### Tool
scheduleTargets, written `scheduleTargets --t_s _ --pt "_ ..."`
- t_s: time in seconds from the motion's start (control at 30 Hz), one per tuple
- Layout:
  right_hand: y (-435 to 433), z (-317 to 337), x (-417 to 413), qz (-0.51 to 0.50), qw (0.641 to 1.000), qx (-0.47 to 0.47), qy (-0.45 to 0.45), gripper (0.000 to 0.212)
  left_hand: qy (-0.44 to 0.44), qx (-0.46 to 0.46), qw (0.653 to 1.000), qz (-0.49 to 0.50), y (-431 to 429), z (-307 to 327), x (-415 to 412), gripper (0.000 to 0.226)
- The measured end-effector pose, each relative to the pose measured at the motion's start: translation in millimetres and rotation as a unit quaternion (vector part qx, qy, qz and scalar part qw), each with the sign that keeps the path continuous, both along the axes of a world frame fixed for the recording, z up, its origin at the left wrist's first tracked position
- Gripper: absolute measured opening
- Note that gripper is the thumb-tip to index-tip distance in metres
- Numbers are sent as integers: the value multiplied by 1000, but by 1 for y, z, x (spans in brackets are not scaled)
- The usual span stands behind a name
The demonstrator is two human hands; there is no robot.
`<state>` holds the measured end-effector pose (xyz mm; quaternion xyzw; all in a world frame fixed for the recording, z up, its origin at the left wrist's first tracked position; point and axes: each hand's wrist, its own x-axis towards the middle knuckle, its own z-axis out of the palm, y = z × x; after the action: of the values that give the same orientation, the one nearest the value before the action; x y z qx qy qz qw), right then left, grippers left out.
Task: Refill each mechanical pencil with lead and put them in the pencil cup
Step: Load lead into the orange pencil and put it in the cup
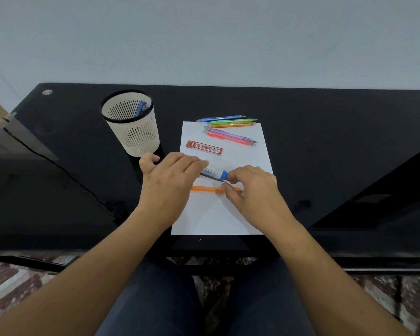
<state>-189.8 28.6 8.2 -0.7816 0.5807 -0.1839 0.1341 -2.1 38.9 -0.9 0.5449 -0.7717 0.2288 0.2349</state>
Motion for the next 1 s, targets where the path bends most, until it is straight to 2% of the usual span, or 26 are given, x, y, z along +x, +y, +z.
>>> scheduleTargets --t_s 0.2,0.43,0.6,0.77,0.87,1.0 --pt "0 -1 0 4 1000 -5 -11 14 12 10 1000 7 0 -1 -1 42" --pt "-1 -1 -1 4 1000 -10 5 22 45 44 997 43 0 -4 1 29" --pt "2 -1 -5 -3 1000 -24 3 21 57 84 991 87 -1 -10 3 33" --pt "3 0 -7 -17 999 -44 0 17 51 195 964 173 1 -9 3 31" --pt "5 2 -9 -36 997 -67 -13 13 76 208 953 208 0 -10 4 20" --pt "7 3 -9 -51 996 -68 -17 11 103 231 942 220 -1 -7 3 21"
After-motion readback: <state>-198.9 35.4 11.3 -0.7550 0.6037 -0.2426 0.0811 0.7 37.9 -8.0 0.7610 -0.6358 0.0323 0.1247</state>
